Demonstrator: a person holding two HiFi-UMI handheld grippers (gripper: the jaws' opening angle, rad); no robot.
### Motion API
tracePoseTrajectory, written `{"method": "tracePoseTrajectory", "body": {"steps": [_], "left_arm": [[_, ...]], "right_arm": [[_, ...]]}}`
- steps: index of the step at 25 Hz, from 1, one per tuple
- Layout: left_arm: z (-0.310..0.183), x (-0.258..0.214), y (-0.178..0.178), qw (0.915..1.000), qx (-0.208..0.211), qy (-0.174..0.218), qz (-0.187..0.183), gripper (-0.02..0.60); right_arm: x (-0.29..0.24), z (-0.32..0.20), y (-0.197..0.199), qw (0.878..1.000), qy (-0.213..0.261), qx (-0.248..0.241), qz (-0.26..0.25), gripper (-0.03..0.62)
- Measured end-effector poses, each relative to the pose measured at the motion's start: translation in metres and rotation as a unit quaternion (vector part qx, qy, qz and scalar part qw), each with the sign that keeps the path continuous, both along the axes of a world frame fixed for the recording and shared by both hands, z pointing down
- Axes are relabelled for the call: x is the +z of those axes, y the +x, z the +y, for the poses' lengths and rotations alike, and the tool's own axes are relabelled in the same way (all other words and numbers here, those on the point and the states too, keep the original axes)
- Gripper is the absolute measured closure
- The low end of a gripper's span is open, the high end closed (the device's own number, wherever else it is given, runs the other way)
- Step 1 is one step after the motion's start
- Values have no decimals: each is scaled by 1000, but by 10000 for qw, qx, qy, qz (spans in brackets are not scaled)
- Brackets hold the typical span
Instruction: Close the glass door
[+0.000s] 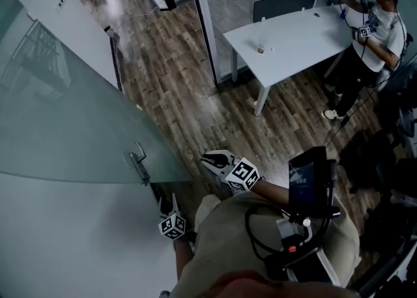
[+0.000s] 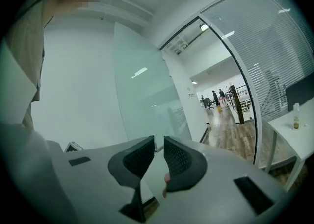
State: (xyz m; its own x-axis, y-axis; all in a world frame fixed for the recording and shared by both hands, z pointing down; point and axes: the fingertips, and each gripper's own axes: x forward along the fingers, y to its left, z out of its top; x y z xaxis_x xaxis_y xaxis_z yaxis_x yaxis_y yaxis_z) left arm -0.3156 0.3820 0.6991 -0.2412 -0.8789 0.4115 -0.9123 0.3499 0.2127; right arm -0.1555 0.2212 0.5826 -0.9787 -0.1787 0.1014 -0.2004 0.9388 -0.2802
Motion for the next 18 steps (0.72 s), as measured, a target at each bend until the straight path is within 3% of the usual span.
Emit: {"method": "tracePoseTrajectory", "body": {"steps": [9, 14, 18], "left_arm": [[7, -5, -42, 9999, -60, -11, -143, 356], [22, -7, -76, 9992, 386, 59, -93, 356], [33, -3, -101, 9971, 718, -39, -259, 356]], "right_arm": [[-7, 3, -47, 9999, 39, -123, -20, 526], [-23, 16, -92, 9997, 90, -148, -162, 526], [-29, 24, -118, 9996, 143, -145, -195, 526]]}}
